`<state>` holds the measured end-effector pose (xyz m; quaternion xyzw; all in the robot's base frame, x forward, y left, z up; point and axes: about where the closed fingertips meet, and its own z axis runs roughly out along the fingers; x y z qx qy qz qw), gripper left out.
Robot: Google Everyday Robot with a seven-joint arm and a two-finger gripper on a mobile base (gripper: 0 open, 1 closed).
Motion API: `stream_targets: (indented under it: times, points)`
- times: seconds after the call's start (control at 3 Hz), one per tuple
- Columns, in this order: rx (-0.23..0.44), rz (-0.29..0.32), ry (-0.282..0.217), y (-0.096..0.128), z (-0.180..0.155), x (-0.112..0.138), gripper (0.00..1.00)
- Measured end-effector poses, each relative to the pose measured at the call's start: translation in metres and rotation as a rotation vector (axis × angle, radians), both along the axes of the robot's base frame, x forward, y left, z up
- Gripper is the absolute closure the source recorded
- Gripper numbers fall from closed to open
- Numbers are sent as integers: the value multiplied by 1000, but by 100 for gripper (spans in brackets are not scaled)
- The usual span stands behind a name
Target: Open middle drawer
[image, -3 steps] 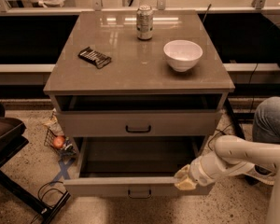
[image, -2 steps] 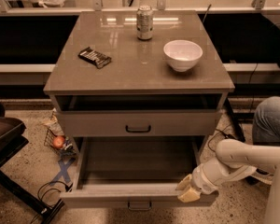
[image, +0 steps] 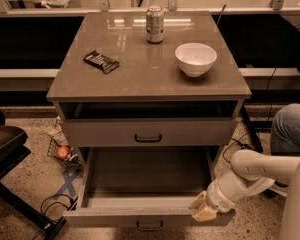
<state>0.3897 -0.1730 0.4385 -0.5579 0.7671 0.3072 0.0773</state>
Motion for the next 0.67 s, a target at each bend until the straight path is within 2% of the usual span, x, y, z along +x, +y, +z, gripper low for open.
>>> stream_targets:
  times: [0.33, 0.67]
  points:
    - [7, 27, 40, 0, 2, -14, 82]
    - [7, 27, 41, 0, 2, -14, 59]
